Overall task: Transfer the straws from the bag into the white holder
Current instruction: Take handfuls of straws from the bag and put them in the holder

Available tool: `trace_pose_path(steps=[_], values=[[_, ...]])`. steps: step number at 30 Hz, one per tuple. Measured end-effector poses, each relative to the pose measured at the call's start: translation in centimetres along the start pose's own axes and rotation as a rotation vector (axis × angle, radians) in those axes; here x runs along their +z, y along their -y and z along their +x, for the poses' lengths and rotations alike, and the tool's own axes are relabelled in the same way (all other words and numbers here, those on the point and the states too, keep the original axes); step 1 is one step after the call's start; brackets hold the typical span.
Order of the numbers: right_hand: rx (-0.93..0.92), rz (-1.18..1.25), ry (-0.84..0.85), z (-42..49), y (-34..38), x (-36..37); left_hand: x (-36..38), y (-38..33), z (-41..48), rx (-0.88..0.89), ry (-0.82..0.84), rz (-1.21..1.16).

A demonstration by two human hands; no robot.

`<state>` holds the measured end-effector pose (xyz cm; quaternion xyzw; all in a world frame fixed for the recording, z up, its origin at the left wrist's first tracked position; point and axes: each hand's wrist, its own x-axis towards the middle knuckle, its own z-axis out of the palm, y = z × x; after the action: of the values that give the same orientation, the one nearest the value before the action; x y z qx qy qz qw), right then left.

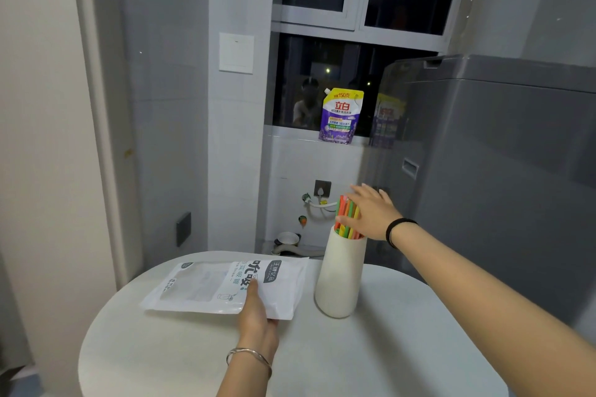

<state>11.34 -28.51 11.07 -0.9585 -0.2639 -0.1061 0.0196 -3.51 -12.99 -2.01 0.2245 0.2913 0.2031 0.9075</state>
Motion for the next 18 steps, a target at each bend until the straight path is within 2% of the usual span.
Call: trace_pose_path(steps=[2,6,10,11,13,15,16,18], values=[[0.015,-0.043,-0.003,0.0,-0.3,0.5,0.0,0.0,0.0,-0.001,-0.003,-0.004],[-0.052,0.065,-0.178,-0.2,-0.3,0.9,-0.1,-0.1,0.1,0.008,-0.004,-0.005],[-0.055,0.158,-0.081,-0.2,0.1,1.1,-0.1,0.0,0.3,0.008,-0.009,-0.003],[-0.037,0.249,-0.102,-0.2,0.2,1.1,-0.3,0.1,0.4,0.005,-0.009,0.000],[0.055,0.541,-0.275,-0.2,0.4,1.3,-0.3,0.1,0.4,0.002,-0.003,0.011],[0.251,0.908,-0.457,-0.4,0.7,2.0,-0.2,0.1,0.4,-0.006,-0.002,0.014],[0.348,1.074,-0.473,-0.5,0.9,2.6,-0.2,0.1,0.3,-0.008,0.005,0.015],[0.498,1.307,-0.364,-0.5,1.4,3.8,-0.2,0.0,0.3,-0.012,0.001,0.009]])
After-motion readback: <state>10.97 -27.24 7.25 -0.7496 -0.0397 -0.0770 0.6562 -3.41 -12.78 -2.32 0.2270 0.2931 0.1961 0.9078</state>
